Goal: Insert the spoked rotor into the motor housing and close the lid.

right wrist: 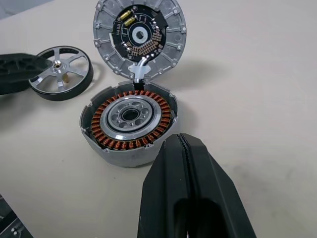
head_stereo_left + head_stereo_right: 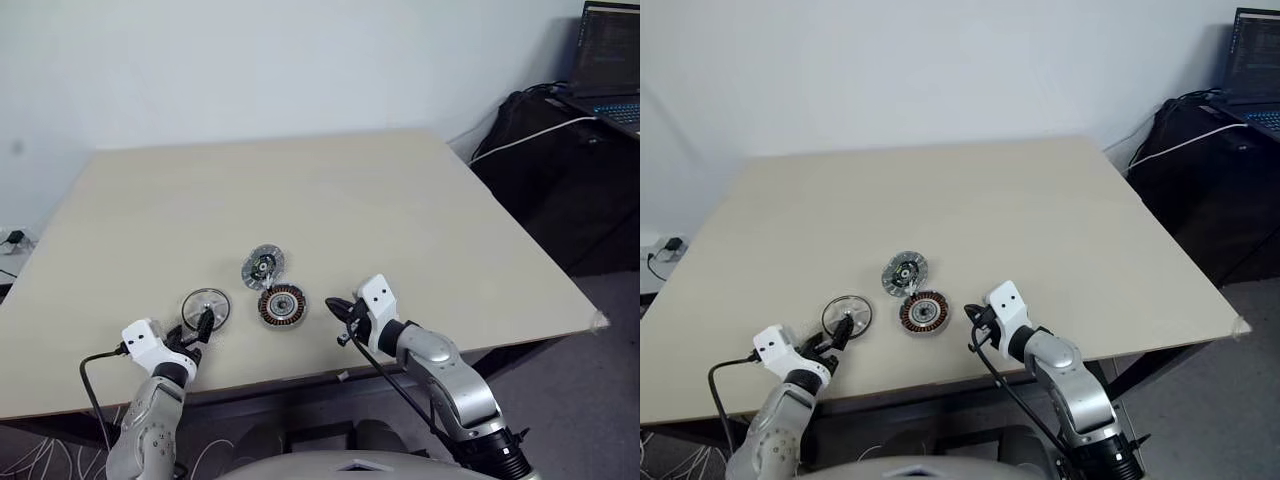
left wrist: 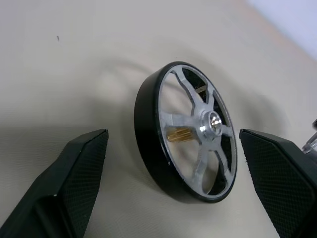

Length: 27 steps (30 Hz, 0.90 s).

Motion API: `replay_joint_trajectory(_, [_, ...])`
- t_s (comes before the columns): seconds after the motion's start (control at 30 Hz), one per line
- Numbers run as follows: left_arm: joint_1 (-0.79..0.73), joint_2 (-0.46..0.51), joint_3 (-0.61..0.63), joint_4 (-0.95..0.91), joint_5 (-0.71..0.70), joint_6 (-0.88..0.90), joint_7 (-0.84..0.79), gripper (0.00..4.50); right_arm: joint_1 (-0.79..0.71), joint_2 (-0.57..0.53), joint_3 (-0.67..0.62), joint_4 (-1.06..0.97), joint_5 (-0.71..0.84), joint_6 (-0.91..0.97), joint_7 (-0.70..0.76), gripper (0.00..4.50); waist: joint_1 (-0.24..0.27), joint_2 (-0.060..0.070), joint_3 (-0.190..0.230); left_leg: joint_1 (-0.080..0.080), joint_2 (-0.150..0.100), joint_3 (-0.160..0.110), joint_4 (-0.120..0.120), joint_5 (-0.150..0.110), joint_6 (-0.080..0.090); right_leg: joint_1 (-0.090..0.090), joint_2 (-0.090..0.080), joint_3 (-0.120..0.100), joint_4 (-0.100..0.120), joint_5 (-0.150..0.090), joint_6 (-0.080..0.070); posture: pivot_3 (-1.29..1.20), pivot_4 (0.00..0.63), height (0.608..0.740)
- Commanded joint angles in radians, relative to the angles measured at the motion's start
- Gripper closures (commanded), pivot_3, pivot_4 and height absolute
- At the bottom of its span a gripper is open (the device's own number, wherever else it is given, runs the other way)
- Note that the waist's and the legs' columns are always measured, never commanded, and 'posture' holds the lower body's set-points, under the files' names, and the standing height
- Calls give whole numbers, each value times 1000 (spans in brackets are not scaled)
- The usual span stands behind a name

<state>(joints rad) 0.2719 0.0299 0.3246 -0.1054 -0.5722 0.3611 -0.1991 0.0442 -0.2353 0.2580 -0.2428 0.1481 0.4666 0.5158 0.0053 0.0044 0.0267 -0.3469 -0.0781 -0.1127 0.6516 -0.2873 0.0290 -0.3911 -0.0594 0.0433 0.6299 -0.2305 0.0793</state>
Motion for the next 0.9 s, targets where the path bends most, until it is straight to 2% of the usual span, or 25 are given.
replay_joint_trajectory(0.03, [-26,-6,-1,-8,-52,32,-22,0,-12,6,-7,-39,15,-5,-7,4482,5,0,0,0,0,0,0,0,0,0,0,0,0,0,0,0,0,740])
replay_joint_trajectory(0.13, [-30,-10,-1,-18,-80,55,-30,0,-13,7,-6,-35,12,-6,-10,4482,10,0,0,0,0,0,0,0,0,0,0,0,0,0,0,0,0,740])
replay_joint_trajectory(0.2, [-27,-11,1,-23,-90,68,-26,400,-13,9,-7,-33,11,-6,-13,4500,10,0,0,0,0,0,0,0,0,0,0,0,0,0,0,0,0,740])
replay_joint_trajectory(0.27, [-21,-12,3,-28,-99,76,-25,945,-13,9,-7,-32,11,-6,-17,4500,10,-1,0,0,0,0,0,0,0,0,0,0,0,0,0,0,0,740])
replay_joint_trajectory(0.57, [11,-26,10,-32,-102,71,-9,3920,-15,11,-3,-16,7,-8,-27,4500,9,-1,-1,0,0,0,0,0,0,0,0,0,0,0,0,0,0,740])
replay_joint_trajectory(0.9, [51,-107,23,-115,-151,-31,-32,3971,-9,3,-5,-20,4,0,-30,4500,8,-3,-1,0,0,1,0,-2,-4,0,0,0,0,0,-1,0,0,740])
